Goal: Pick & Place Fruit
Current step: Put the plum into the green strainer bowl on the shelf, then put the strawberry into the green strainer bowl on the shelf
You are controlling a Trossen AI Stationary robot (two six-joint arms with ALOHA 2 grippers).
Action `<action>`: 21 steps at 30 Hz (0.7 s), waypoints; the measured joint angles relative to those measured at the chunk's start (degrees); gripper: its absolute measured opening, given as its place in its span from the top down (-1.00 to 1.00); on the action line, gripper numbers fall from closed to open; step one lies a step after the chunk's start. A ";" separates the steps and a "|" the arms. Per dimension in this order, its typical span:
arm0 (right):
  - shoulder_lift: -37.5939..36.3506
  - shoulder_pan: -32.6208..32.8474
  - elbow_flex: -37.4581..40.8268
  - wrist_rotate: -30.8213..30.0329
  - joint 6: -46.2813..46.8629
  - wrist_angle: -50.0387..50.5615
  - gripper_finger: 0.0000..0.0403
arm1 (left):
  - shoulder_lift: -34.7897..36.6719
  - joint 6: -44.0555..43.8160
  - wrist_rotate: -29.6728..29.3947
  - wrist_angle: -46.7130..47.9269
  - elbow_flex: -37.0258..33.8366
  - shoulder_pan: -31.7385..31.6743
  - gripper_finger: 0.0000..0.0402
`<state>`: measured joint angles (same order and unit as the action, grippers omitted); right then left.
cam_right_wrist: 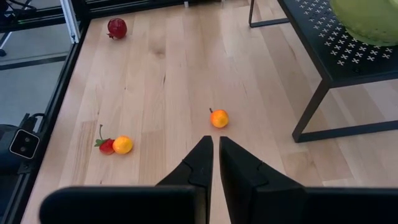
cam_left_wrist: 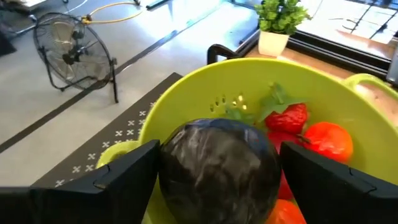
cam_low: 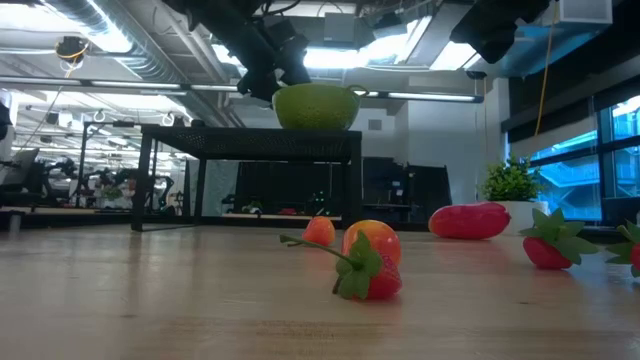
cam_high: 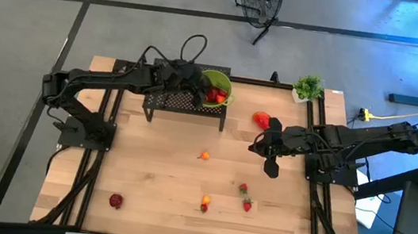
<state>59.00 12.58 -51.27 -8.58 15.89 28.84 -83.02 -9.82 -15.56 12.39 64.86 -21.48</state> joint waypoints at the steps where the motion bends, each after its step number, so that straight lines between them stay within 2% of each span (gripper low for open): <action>1: 0.00 0.00 0.00 0.00 0.01 0.00 0.85 | 0.00 0.17 -0.06 0.05 0.00 -0.07 -0.63; 11: 0.00 0.00 0.00 0.00 0.16 0.04 0.85 | 1.41 6.44 2.18 -1.24 0.97 -0.01 -0.64; 21: 0.00 0.33 0.00 0.22 4.00 0.41 0.85 | 4.61 6.60 3.22 1.97 4.13 0.72 -0.64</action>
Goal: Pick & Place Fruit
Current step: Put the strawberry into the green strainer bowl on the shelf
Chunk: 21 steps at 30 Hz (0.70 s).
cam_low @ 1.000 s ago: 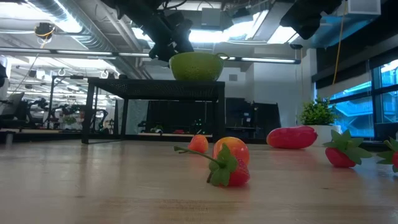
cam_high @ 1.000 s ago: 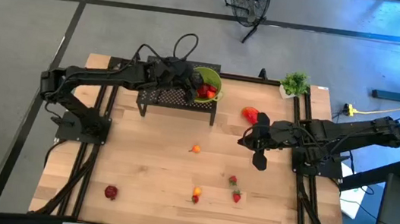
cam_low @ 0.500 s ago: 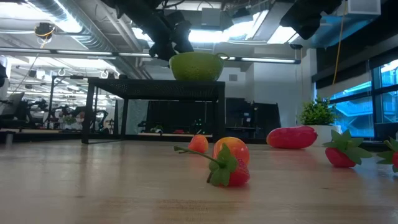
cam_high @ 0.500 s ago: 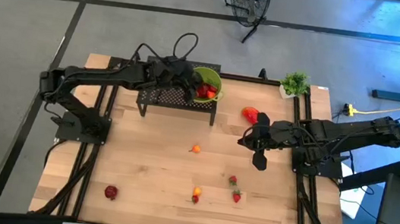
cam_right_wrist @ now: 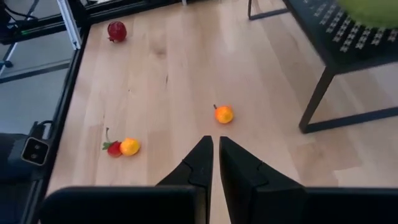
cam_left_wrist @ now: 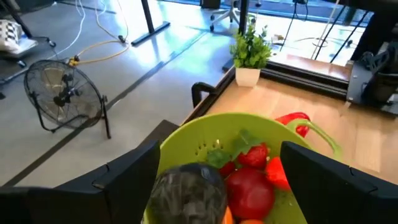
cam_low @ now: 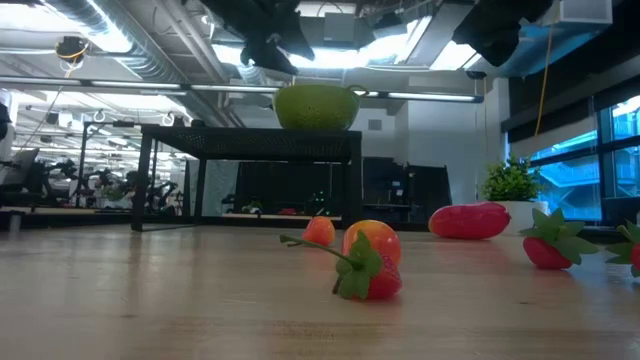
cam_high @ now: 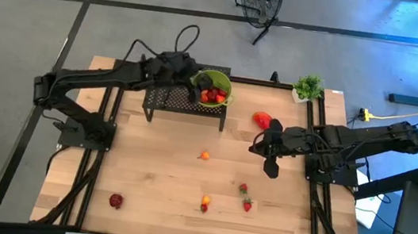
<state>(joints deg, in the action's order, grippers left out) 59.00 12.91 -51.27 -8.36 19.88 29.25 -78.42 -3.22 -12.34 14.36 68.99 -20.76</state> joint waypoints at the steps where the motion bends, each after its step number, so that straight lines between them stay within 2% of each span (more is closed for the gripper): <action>1: 0.00 0.31 0.00 -0.02 0.72 0.34 0.85 | 0.46 0.00 -0.03 1.12 0.00 0.21 -0.64; 9: 1.28 4.40 0.02 -0.21 8.05 0.49 0.85 | 3.71 1.46 -1.77 8.48 0.00 4.48 -0.64; 13: 4.22 6.62 0.02 -1.54 11.77 0.68 0.89 | 4.70 1.09 -2.97 13.24 0.00 8.30 -0.64; 21: 10.33 10.13 0.02 -0.24 19.71 0.83 0.98 | 4.92 -2.94 -2.99 19.97 -0.15 17.35 -0.64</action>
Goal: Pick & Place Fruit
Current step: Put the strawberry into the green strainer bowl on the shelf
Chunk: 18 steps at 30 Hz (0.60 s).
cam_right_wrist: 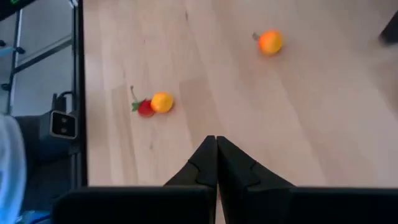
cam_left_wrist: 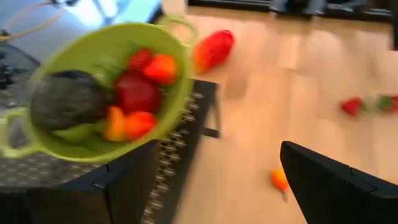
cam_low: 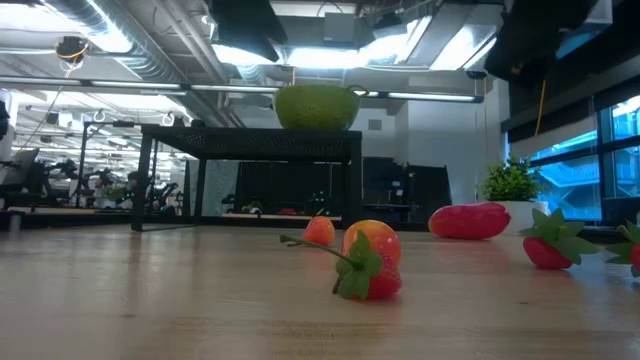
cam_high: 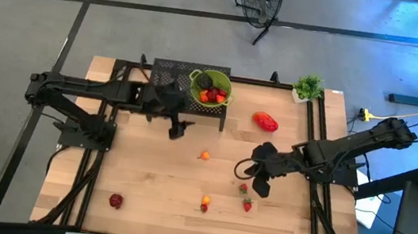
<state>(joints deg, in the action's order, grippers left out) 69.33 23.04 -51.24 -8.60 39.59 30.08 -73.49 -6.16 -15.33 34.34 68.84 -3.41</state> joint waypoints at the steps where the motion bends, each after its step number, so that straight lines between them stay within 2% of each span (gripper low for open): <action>1: 0.46 0.33 0.00 0.55 1.11 0.00 0.98 | 0.00 -0.47 0.00 0.34 0.00 1.08 -0.64; 6: 2.42 1.87 0.00 2.48 7.15 0.54 0.94 | 0.00 -3.23 0.00 2.42 0.00 5.75 -0.64; 11: 3.61 3.01 0.00 5.31 12.30 1.41 0.98 | 0.00 -6.94 -0.68 6.30 -0.02 9.85 -0.64; 18: 3.90 4.81 0.00 5.05 17.01 4.30 0.94 | -0.50 -12.75 -9.15 10.28 -0.04 16.71 -0.64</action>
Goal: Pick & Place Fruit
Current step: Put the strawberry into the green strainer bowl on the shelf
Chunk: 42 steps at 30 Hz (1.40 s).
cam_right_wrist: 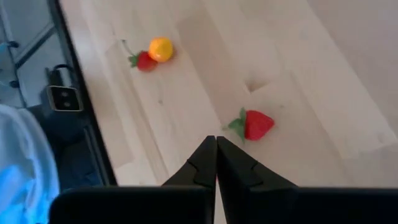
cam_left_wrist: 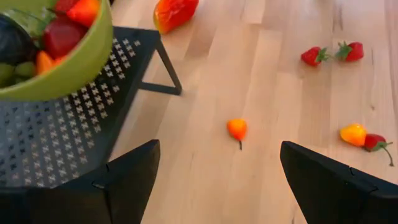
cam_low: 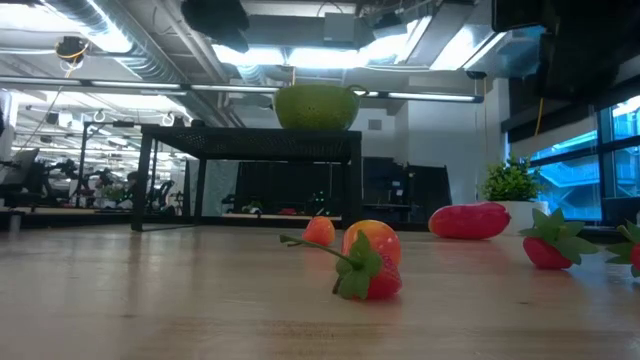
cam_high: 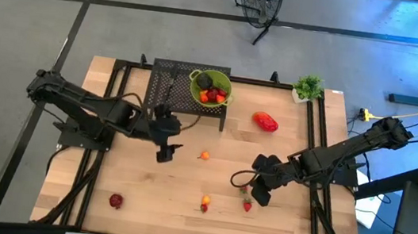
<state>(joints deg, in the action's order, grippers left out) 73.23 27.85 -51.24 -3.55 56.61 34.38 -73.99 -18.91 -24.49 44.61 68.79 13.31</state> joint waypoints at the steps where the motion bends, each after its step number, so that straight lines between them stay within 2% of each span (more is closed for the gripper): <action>1: 0.00 0.12 0.00 -0.47 0.57 0.66 0.93 | -0.25 -0.92 -0.65 0.49 -0.01 0.89 -0.64; 11: 0.01 1.28 0.00 -3.99 4.39 1.45 0.95 | -4.71 -8.31 -1.93 0.76 -0.08 8.91 -0.64; 16: 0.97 1.51 0.00 -3.72 6.86 1.47 0.86 | -6.41 -11.51 -2.03 -3.57 -4.43 11.57 -0.64; 20: 2.84 1.51 0.00 -3.65 9.70 1.59 0.67 | -6.50 -13.79 -2.03 -10.12 -10.11 12.44 -0.64; 24: 5.38 1.51 0.00 -3.51 11.91 1.46 0.41 | -6.49 -15.92 -1.61 -12.72 -13.55 12.54 -0.64; 34: 10.66 1.45 0.00 -0.09 16.94 -2.34 -0.27 | -6.49 -18.82 -1.29 -13.32 -15.96 12.54 -0.64; 38: 12.20 1.34 0.00 -0.31 20.75 -3.47 -0.43 | -6.49 -18.89 -1.24 -13.62 -15.96 12.54 -0.64; 42: 14.02 1.26 0.00 -0.10 22.50 -2.90 -0.49 | -6.49 -18.85 -1.10 -13.59 -15.96 12.54 -0.64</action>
<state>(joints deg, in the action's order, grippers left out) 87.25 29.11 -51.24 -3.65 79.11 31.47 -80.49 -37.76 -25.59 31.03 52.84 25.85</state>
